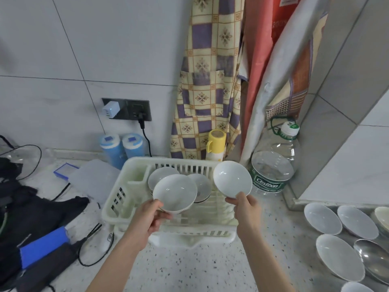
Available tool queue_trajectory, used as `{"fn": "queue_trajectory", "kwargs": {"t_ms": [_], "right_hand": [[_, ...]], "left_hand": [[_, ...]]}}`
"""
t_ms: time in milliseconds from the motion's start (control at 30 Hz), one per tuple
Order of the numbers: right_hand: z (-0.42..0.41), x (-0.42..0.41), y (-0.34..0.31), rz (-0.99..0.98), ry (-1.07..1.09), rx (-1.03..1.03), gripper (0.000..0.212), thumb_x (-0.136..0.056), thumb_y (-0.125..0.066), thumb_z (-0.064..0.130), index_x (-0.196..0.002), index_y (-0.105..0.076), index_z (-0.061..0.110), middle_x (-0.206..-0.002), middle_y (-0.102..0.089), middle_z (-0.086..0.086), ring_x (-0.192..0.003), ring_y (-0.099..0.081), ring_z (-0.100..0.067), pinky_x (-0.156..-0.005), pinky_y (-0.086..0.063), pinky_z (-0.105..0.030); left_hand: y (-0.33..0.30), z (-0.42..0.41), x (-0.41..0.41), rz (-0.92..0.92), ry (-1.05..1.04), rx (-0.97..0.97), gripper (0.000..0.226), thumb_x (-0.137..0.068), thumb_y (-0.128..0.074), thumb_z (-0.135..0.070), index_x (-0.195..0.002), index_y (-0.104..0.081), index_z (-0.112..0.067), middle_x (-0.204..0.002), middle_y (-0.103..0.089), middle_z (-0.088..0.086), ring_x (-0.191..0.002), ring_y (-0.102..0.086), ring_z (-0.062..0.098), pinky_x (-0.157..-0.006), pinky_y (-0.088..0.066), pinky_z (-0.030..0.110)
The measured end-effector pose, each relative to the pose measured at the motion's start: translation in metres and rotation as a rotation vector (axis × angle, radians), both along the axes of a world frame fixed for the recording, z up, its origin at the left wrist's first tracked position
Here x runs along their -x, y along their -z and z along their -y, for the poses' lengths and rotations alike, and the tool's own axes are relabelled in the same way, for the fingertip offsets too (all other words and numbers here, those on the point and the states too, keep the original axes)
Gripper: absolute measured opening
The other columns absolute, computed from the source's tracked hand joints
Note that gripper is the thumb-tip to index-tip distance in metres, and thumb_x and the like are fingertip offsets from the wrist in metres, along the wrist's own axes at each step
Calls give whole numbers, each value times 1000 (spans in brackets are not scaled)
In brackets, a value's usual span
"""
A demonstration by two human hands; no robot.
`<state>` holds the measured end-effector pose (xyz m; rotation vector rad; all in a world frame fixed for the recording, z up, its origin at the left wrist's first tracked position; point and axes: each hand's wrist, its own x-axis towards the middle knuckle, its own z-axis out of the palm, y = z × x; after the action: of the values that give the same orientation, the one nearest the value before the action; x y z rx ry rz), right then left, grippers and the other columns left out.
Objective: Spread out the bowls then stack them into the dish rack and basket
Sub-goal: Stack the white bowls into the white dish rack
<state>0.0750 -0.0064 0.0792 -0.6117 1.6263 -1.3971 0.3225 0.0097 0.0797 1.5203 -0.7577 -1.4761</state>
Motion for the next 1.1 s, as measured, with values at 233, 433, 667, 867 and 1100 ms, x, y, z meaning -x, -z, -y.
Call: {"fn": "queue_trajectory", "kwargs": {"t_ms": [233,433,667,867,1100], "right_hand": [[27,-41,21,-197,-106,-4,16,-86,-50,22,-88,-66,18,-63,-73,2,-71,-60,-13,-65,-41,-32],[50,-57,31,-322,-181,-61,16,-86,-51,20,-88,-66,15,-61,-71,1,-71,-64,-12,-55,-40,-27],[64,-63,45,-459,-233,-136,21,-89,-50,19,-93,-66,6,-72,-71,-2,-65,-51,-14,-57,-38,-28],[66,-62,49,-486,-258,-193,24,-90,-47,19,-98,-65,4,-69,-73,-1,-68,-53,-15,-58,-39,-28],[65,-63,48,-463,-265,-231,23,-91,-46,18,-97,-65,5,-62,-70,2,-61,-55,-7,-51,-35,-25]], "left_hand": [[7,25,-24,-183,-95,49,23,-96,-46,-10,-111,-60,-1,-75,-72,18,-39,-34,8,-35,-24,19],[11,40,-37,-175,-93,96,21,-96,-45,-10,-108,-59,0,-71,-71,18,-38,-36,9,-33,-27,18],[19,39,-43,-144,-50,174,22,-95,-45,-11,-110,-60,-4,-79,-73,22,-41,-39,10,-38,-31,21],[22,40,-42,-121,-12,179,23,-95,-45,-12,-110,-62,-7,-79,-73,21,-42,-37,9,-39,-30,21],[23,41,-41,-96,6,155,22,-96,-47,-14,-111,-62,-8,-83,-74,23,-44,-38,9,-41,-29,22]]}}
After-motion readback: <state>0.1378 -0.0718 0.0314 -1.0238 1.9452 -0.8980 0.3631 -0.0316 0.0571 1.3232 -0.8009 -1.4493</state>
